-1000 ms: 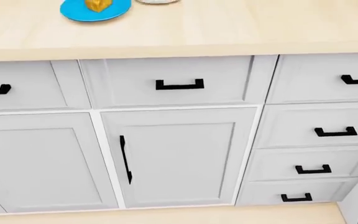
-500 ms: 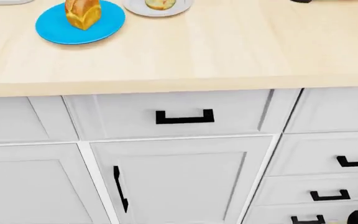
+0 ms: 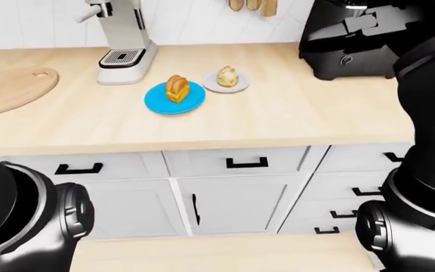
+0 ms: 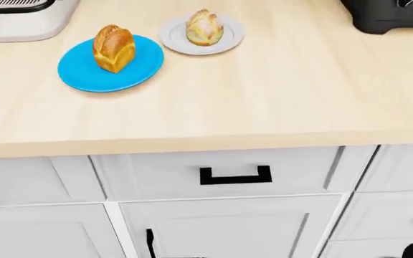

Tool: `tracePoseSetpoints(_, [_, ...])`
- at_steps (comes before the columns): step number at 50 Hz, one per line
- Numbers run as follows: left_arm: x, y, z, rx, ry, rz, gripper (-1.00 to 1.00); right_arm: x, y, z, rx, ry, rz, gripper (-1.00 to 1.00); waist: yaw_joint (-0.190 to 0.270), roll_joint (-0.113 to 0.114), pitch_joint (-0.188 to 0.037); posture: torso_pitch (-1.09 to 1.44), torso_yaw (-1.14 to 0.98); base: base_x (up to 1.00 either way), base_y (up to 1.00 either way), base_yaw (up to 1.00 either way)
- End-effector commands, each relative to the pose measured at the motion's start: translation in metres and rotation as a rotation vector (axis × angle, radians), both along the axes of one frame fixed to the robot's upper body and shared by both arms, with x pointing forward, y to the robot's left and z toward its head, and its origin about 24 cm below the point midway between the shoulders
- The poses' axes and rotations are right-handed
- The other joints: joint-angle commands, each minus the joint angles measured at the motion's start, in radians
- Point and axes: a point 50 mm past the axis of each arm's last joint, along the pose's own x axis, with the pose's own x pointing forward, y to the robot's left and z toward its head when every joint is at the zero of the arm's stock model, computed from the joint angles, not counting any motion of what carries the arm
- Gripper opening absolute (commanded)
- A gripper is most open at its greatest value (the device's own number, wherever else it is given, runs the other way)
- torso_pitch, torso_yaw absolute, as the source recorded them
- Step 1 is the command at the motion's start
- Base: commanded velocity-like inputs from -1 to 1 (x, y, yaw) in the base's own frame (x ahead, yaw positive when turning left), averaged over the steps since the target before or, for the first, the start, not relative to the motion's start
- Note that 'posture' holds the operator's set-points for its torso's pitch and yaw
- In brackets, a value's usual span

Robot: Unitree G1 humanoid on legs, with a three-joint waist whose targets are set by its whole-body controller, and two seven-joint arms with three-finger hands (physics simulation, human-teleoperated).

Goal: Place all breads on the cutting board.

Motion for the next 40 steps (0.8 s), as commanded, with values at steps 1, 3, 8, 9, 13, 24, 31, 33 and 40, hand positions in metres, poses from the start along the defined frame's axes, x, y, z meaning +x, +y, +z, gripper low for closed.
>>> tracePoseSetpoints(1, [0.0001,-0.0006,0.0034,0.003,-0.009,0.001,1.00,-0.0052,0.0016,0.0083,-0.001,-0.043,0.013,1.00,0.000,-0.005,-0.006,0.00,0.00,0.00,0.43,0.00])
tracePoseSetpoints(3, [0.0006,-0.0006,0.0027,0.002,-0.007,0.002,1.00,-0.0049,0.0007,0.0078,0.004,-0.047,0.013,1.00,-0.005,0.036,-0.020,0.00,0.00,0.00,0.35,0.00])
tracePoseSetpoints(8, [-0.0012,-0.0014,0.0036,-0.017,-0.010,-0.026,1.00,-0.0031,0.0006,0.0070,0.005,-0.042,0.009,1.00,-0.013,0.045,-0.004,0.00,0.00,0.00,0.01,0.00])
tracePoseSetpoints(9, [-0.0010,-0.0013,0.0034,-0.010,-0.009,-0.018,1.00,-0.0029,0.0009,0.0069,0.003,-0.043,0.011,1.00,-0.015,0.035,-0.002,0.00,0.00,0.00,0.00,0.00])
tracePoseSetpoints(13, [0.0011,-0.0007,0.0028,-0.006,-0.007,-0.009,1.00,-0.0036,0.0023,0.0068,-0.004,-0.043,0.023,1.00,-0.015,0.021,-0.018,0.00,0.00,0.01,0.00,0.00])
tracePoseSetpoints(24, [-0.0001,-0.0023,0.0035,0.001,-0.009,-0.007,1.00,-0.0035,0.0037,0.0057,-0.010,-0.039,0.034,1.00,-0.003,-0.010,-0.001,0.00,0.00,0.24,0.00,0.00])
tracePoseSetpoints(31, [0.0009,-0.0030,0.0027,0.005,-0.007,-0.007,1.00,-0.0021,0.0050,0.0044,-0.015,-0.036,0.032,1.00,0.013,-0.072,-0.004,0.00,0.00,0.30,0.00,0.00])
tracePoseSetpoints(33, [0.0013,-0.0035,0.0024,0.006,-0.007,-0.008,1.00,-0.0019,0.0053,0.0042,-0.016,-0.035,0.033,1.00,0.011,-0.065,-0.009,0.00,0.00,0.39,0.00,0.00])
tracePoseSetpoints(40, [0.0025,-0.0026,0.0021,0.005,-0.005,-0.004,1.00,-0.0025,0.0060,0.0051,-0.016,-0.041,0.034,1.00,0.002,-0.019,-0.008,0.00,0.00,0.40,0.00,0.00])
